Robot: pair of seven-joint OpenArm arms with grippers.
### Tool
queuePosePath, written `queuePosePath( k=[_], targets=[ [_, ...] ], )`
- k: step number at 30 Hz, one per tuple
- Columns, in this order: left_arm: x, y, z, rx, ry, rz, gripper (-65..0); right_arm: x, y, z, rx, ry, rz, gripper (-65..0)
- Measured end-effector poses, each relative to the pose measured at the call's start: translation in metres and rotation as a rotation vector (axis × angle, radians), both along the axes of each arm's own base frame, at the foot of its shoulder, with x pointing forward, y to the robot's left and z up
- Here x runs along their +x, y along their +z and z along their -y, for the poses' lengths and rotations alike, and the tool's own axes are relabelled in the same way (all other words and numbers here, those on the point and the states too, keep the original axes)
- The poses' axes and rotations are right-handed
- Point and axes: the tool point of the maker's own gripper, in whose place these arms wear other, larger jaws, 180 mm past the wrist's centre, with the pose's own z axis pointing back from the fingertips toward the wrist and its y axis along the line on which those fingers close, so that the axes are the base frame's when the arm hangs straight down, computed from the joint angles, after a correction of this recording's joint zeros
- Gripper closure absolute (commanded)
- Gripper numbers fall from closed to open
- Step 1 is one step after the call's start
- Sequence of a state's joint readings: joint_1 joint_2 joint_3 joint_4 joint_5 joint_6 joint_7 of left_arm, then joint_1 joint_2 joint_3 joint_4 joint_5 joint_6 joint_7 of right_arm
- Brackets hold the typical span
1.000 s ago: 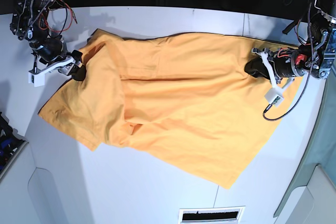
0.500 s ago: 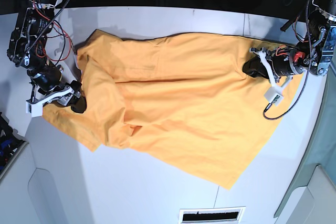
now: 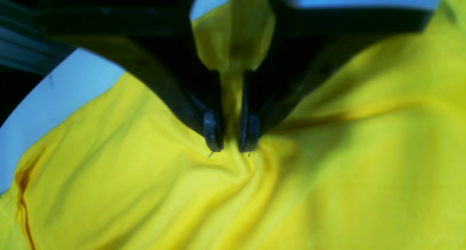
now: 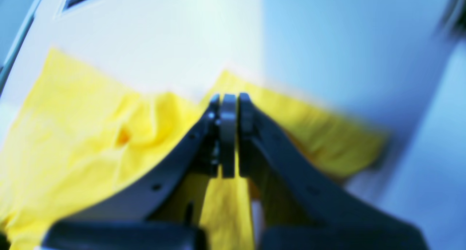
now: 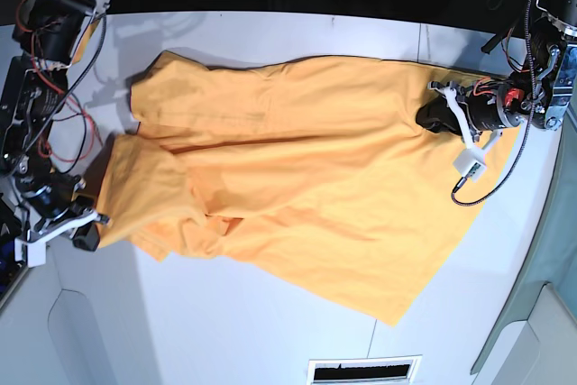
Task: Layout the t-shirt on the table in an organized manner, then fold the t-shirt properly
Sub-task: 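Regrasp the shirt hem with the right gripper and smooth it outward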
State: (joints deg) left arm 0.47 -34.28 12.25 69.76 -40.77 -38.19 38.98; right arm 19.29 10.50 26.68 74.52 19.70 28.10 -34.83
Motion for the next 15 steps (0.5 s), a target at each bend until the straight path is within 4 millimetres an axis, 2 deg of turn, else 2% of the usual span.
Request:
queuePosePath(
  k=[4,7,8,9,12,15],
  targets=[
    [-0.006,0.0,0.005,-0.026,-0.012,-0.03,-12.8,0.024,0.038,0.023,-0.082,0.002,0.064,-0.2],
    [-0.008,0.001,0.007,-0.042,-0.007,-0.046,-12.8,0.024,0.042,0.028,-0.094,0.012,0.04,-26.5],
    [-0.007,0.002,0.008,-0.049,-0.004,-0.047,-12.8,0.023,0.039,0.027,-0.086,0.015,0.029,-32.6],
    [-0.007,0.002,0.008,-0.056,-0.001,-0.047,-12.8,0.02,0.034,0.026,-0.074,0.017,0.01,-35.6],
    [-0.007,0.003,0.01,-0.066,0.002,-0.05,-12.8,0.001,0.011,0.01,0.019,0.057,-0.075,-35.7],
    [-0.008,0.003,0.01,-0.066,0.002,-0.052,-12.8,-0.031,-0.02,-0.017,0.126,0.153,-0.179,-35.6]
  ],
)
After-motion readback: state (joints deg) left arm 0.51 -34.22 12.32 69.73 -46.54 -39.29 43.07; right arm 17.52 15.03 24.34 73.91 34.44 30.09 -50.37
